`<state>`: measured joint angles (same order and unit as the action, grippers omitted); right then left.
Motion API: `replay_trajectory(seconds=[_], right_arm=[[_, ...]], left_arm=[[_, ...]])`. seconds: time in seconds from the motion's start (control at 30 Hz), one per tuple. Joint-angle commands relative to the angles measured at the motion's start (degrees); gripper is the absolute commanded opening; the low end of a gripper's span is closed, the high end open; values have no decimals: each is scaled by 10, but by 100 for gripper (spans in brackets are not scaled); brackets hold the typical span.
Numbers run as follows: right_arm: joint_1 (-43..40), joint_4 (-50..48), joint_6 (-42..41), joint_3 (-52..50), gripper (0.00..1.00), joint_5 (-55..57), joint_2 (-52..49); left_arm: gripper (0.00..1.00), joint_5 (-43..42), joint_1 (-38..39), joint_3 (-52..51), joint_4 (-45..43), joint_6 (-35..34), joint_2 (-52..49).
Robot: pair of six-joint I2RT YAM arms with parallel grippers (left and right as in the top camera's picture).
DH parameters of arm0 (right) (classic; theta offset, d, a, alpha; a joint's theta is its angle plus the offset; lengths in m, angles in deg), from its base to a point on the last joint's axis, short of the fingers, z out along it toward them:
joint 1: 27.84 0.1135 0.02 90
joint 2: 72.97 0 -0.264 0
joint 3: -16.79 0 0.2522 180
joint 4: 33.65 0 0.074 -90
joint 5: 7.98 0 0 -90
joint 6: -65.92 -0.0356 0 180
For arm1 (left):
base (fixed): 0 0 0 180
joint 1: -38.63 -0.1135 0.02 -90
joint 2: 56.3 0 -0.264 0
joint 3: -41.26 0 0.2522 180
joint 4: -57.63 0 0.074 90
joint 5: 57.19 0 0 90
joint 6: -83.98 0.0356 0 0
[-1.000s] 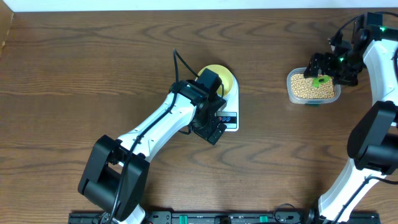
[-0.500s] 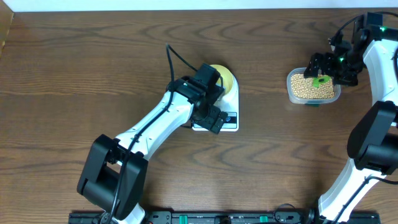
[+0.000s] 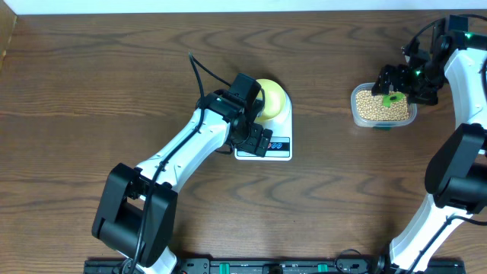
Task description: Scoop item into bowl and weigh 50g on scale
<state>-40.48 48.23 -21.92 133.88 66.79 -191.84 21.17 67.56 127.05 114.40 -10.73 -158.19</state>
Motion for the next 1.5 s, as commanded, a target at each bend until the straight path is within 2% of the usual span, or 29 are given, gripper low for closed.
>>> replay_trajectory(seconds=[0.0,0.7,1.03,1.23,1.37,1.47], right_arm=[[0,0,3,9,99,-2,-3],[0,0,3,9,99,-2,-3],[0,0,3,9,99,-2,-3],[0,0,3,9,99,-2,-3],[0,0,3,9,99,-2,-3],[0,0,3,9,99,-2,-3]], left_arm=[[98,7,-1,1,0,-7,-3],[98,7,-1,1,4,-5,-1],[98,8,6,1,19,36,73],[98,8,36,0,27,36,79],[98,61,57,-5,26,-1,78],[98,81,67,-7,23,-4,77]])
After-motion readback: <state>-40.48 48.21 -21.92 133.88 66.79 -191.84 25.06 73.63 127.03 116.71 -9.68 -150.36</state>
